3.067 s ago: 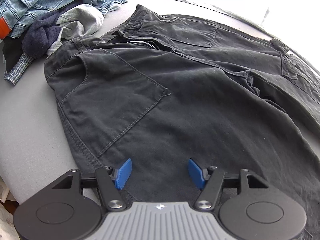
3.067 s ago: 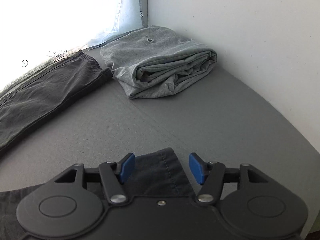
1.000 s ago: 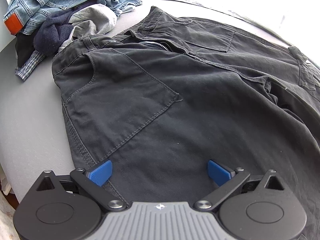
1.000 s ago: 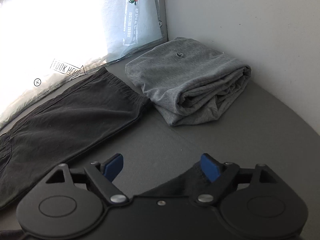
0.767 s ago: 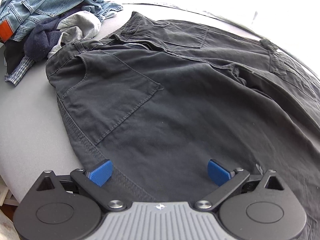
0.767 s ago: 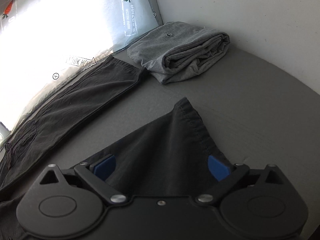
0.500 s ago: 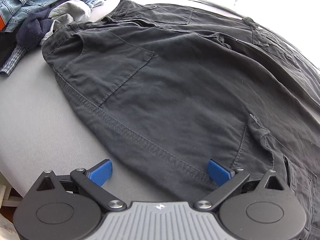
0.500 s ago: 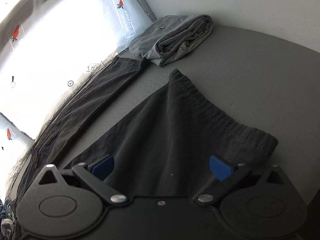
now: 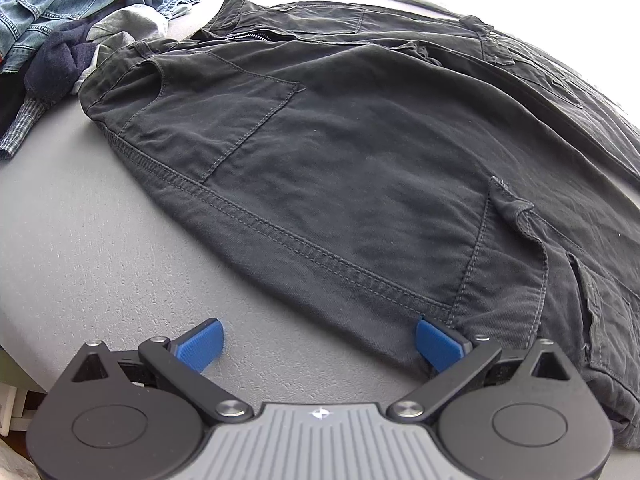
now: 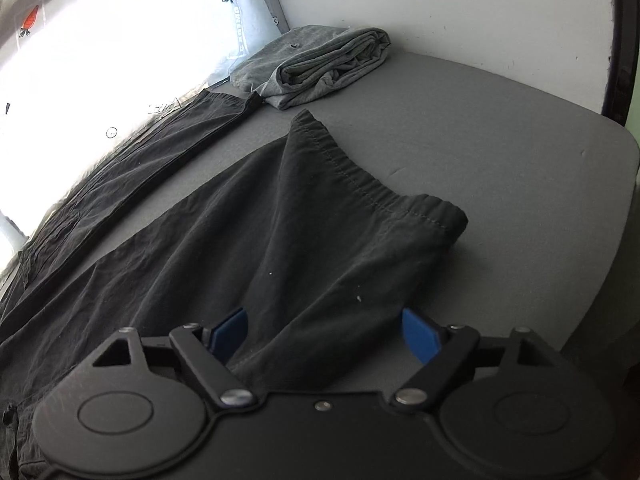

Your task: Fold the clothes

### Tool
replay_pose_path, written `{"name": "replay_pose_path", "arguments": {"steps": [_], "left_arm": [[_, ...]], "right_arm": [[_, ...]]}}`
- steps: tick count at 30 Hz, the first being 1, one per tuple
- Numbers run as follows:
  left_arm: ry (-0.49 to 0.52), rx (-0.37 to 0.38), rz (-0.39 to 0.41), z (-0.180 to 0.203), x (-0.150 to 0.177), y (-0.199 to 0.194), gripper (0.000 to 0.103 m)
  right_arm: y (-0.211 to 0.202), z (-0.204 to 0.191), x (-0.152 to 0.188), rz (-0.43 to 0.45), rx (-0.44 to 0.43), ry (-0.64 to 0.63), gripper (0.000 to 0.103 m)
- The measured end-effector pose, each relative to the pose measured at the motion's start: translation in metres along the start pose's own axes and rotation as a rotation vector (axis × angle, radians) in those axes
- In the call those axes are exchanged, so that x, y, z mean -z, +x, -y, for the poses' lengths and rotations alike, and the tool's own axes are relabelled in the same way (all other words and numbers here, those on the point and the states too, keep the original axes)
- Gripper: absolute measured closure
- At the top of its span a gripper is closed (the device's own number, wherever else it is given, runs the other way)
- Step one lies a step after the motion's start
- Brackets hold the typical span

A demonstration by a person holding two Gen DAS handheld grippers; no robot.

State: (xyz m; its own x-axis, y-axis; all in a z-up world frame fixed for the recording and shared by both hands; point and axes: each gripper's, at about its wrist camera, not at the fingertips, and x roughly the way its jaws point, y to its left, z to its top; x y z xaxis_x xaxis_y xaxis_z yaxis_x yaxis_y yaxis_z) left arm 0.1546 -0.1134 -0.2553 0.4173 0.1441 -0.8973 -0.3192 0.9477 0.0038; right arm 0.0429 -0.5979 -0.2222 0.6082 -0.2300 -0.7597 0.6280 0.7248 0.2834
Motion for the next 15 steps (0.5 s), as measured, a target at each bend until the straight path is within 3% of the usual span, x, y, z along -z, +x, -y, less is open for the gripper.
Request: {"name": "replay_pose_path", "arguments": {"steps": [4, 6, 9, 15], "left_arm": [[0.003, 0.001, 0.01, 0.0, 0.002, 0.0, 0.0], [0.004, 0.003, 0.011, -0.001, 0.002, 0.0, 0.0], [0.002, 0.002, 0.013, -0.001, 0.002, 0.0, 0.0], [0.0, 0.0, 0.004, 0.0, 0.001, 0.001, 0.0]], "right_arm": [[0.003, 0.005, 0.001, -0.029, -0.009, 0.092, 0.031], [0.003, 0.016, 0.0, -0.042, -0.051, 0.188, 0.033], [0.001, 0.036, -0.002, -0.055, -0.091, 0.357, 0.045], [0.0, 0.059, 0.008, -0.168, -0.215, 0.619, 0.045]]}}
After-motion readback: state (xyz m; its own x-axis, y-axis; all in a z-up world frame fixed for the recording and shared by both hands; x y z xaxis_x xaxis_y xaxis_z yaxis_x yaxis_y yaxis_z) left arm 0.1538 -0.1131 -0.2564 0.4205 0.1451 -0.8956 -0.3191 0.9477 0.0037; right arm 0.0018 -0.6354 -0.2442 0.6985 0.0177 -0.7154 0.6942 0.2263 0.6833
